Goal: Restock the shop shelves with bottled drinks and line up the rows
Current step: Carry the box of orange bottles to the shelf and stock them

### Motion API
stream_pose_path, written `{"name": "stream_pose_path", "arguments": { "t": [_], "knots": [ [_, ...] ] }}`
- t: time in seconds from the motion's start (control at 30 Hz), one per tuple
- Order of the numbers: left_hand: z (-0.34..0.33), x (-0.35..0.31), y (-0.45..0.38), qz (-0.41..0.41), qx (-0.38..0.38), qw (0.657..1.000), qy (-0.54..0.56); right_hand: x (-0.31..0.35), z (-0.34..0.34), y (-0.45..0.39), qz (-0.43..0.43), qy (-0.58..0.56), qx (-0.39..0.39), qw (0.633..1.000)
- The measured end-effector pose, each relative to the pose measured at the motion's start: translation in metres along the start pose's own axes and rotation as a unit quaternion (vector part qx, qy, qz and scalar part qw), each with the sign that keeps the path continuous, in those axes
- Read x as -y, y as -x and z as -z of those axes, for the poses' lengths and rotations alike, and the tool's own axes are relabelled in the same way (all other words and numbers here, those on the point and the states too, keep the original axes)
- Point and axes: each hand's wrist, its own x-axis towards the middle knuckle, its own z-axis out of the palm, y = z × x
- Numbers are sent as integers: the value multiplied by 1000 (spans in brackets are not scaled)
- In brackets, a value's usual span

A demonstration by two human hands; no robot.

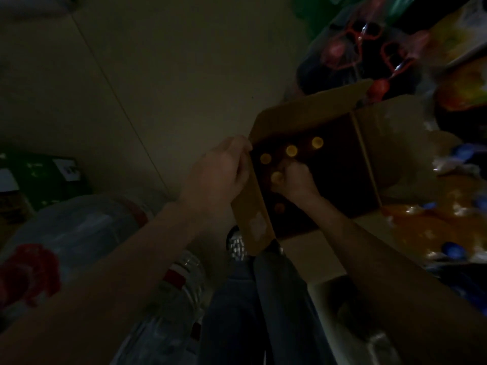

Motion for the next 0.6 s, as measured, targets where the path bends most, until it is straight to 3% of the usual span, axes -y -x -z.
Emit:
{"name": "stream_pose_path", "arguments": {
  "t": [0.13, 0.17, 0.27, 0.33, 0.4, 0.47, 0.53, 0.6],
  "knots": [
    [-6, -25, -6, -12, 196, 980, 29, 25, 91, 56, 124, -73, -32, 989],
    [-6, -32, -7, -14, 213, 975, 60, 34, 111, 73, 165, -103, -46, 980],
    [-6, -50, -10, 25, 138, 968, 208, 54, 153, 106, 274, -180, -82, 941],
    [-3, -54, -9, 70, 58, 968, 235, 51, 160, 102, 243, -323, -68, 912],
    [3, -48, -9, 148, -3, 955, 256, 29, 142, 72, 149, -410, -107, 893],
    [9, -34, -10, 195, -58, 938, 280, -3, 100, 32, 65, -286, -146, 945],
    [14, -21, -9, 195, -98, 928, 301, -34, 49, 0, 2, -127, -94, 987],
    [17, -13, -6, 177, -117, 932, 295, -49, 2, -24, 25, -17, -45, 999]
  ]
}}
